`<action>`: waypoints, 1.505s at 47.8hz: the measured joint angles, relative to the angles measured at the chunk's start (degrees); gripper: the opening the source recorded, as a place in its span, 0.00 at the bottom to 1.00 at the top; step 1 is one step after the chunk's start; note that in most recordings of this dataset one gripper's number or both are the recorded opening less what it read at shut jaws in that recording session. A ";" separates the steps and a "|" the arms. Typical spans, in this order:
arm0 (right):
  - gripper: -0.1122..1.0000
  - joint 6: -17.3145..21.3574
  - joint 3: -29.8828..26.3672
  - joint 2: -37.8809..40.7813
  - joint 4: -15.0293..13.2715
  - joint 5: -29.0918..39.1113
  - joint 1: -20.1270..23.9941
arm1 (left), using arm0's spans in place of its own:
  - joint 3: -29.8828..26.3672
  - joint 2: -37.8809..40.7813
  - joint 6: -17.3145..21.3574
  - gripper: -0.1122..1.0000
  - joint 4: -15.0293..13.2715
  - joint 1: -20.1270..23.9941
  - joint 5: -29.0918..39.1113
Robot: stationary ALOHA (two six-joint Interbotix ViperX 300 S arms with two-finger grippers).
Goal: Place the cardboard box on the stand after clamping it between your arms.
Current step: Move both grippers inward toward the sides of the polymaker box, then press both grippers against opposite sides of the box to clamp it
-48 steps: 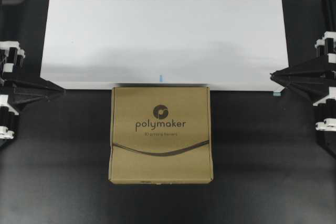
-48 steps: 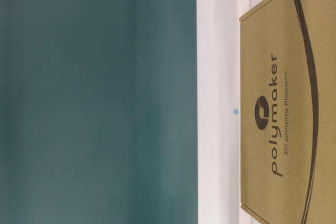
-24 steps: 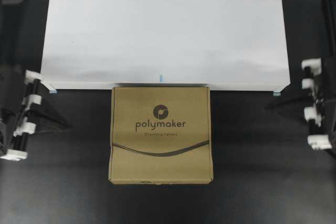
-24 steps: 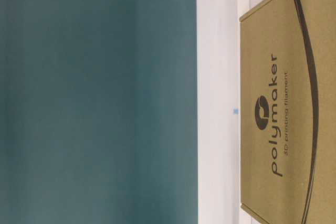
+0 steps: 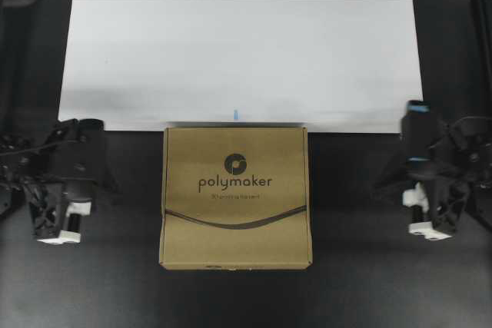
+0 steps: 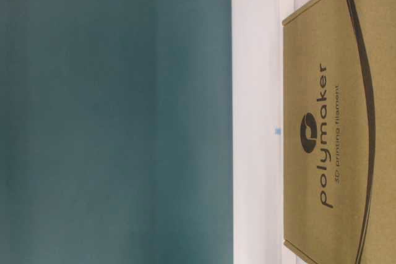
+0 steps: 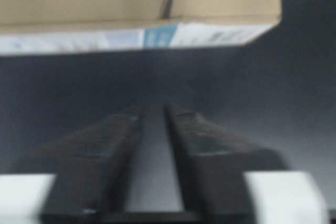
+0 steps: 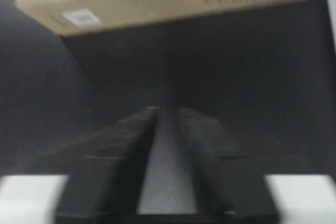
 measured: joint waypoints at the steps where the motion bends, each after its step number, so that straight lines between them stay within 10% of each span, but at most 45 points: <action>1: 0.43 0.00 -0.35 0.70 0.00 0.35 -0.09 | -0.09 0.53 -0.26 0.47 0.00 0.09 0.35; 11: 0.86 0.26 -2.37 6.68 -0.35 0.62 0.09 | -0.53 5.98 -6.33 0.87 0.00 0.00 -0.44; 41: 0.86 0.26 -9.40 29.27 -1.76 -13.45 0.18 | -5.19 23.64 -8.96 0.82 0.09 -0.18 -8.96; 72: 0.86 -1.49 -13.80 33.13 -2.20 -12.48 0.79 | -8.26 27.95 -1.05 0.82 0.09 -0.70 -11.87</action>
